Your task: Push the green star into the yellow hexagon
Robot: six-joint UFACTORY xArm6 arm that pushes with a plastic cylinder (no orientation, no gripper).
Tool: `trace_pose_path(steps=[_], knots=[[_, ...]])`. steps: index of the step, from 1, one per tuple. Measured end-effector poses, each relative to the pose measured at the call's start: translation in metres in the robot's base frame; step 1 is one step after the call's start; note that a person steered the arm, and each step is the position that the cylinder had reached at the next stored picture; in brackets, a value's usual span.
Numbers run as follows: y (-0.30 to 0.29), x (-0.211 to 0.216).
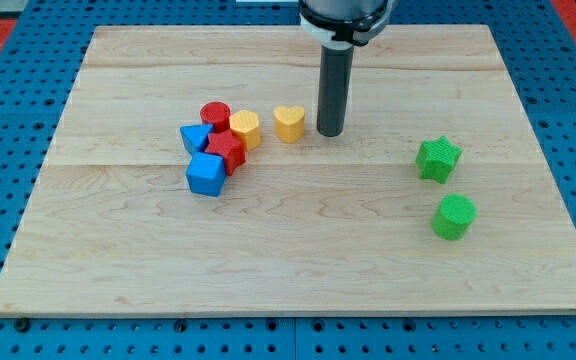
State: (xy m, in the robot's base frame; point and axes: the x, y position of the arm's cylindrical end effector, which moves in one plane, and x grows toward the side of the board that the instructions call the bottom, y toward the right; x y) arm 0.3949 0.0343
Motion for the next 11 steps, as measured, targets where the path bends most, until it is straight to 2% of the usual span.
trace_pose_path(steps=[1, 2, 3, 4, 5, 6, 7, 8, 10, 11], knots=[[-0.046, -0.008], [-0.016, -0.021], [0.105, -0.032], [0.216, 0.0], [0.208, 0.06], [0.153, 0.047], [0.066, 0.023], [-0.004, 0.026], [-0.016, 0.08], [-0.057, 0.058]])
